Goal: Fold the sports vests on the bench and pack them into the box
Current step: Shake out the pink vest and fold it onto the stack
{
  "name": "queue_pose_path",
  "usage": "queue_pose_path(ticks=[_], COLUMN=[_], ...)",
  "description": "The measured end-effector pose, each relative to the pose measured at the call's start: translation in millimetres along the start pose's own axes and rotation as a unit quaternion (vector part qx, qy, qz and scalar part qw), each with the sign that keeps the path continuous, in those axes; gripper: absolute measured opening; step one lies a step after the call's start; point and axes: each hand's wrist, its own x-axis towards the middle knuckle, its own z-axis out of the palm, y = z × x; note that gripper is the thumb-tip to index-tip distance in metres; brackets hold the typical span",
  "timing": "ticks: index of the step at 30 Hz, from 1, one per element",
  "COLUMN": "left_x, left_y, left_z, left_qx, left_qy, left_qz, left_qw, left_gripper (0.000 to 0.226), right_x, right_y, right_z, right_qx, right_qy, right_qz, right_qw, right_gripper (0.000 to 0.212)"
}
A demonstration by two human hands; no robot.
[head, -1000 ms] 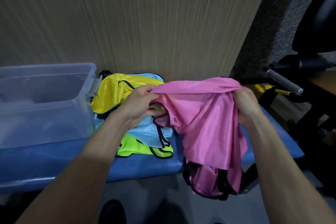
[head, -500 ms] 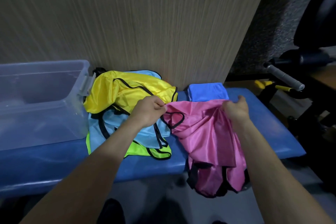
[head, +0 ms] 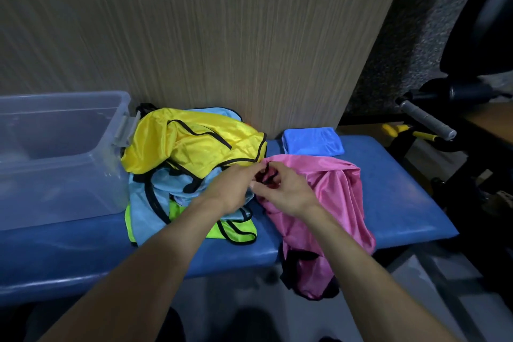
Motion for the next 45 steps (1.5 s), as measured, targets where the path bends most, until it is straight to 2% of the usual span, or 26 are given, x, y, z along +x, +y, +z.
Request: queue_pose_path(ticks=[5, 8, 11, 13, 15, 17, 21, 24, 27, 29, 31, 34, 38, 42, 45], left_x=[2, 0, -2, -6, -10, -16, -28, -35, -43, -46, -44, -37, -26, -15, -10], left_y=[-4, -4, -2, -3, -3, -4, -4, 5, 18, 23, 23, 20, 18, 20, 21], left_z=[-6, -15, -27, -36, -45, -52, -62, -74, -82, -77, -66, -52, -47, -49, -56], left_qx=[-0.029, -0.081, -0.136, -0.206, -0.272, -0.247, -0.159, -0.205, -0.291, -0.247, -0.200, -0.179, -0.161, -0.260, -0.333], left_qy=[0.099, 0.133, 0.159, 0.170, 0.154, 0.155, 0.251, 0.304, 0.246, 0.205, 0.196, 0.223, 0.300, 0.204, 0.194], left_qz=[0.016, 0.034, 0.051, 0.056, 0.062, 0.072, 0.099, 0.087, 0.125, 0.158, 0.158, 0.133, 0.098, 0.095, 0.086], left_qw=[0.995, 0.987, 0.976, 0.962, 0.948, 0.954, 0.950, 0.926, 0.916, 0.934, 0.947, 0.949, 0.935, 0.939, 0.919], left_gripper=[0.055, 0.029, 0.021, 0.023, 0.028, 0.028, 0.019, 0.016, 0.012, 0.008, 0.008, 0.008, 0.013, 0.013, 0.007], right_x=[1, 4, 4, 2, -2, -5, -11, -16, -18, -19, -20, -21, -23, -24, -25], right_y=[-1, 3, 4, 0, -5, -6, -8, -14, -20, -24, -27, -30, -33, -34, -33], right_z=[24, 22, 13, 3, -10, -22, -44, -57, -62, -61, -60, -60, -63, -72, -79], right_qx=[-0.003, 0.079, 0.166, 0.229, 0.283, 0.331, 0.397, 0.421, 0.435, 0.451, 0.456, 0.457, 0.448, 0.434, 0.428], right_qy=[0.043, 0.083, 0.098, 0.109, 0.136, 0.167, 0.202, 0.189, 0.155, 0.122, 0.091, 0.067, 0.057, 0.046, 0.052], right_qz=[0.000, 0.019, 0.027, 0.016, 0.005, 0.003, 0.014, -0.001, -0.031, -0.051, -0.073, -0.096, -0.116, -0.135, -0.137], right_qw=[0.999, 0.993, 0.981, 0.967, 0.949, 0.929, 0.895, 0.887, 0.887, 0.883, 0.882, 0.882, 0.885, 0.889, 0.892], right_gripper=[0.040, 0.023, 0.009, 0.021, 0.024, 0.027, 0.046, 0.061, 0.067, 0.068, 0.066, 0.066, 0.069, 0.072, 0.072])
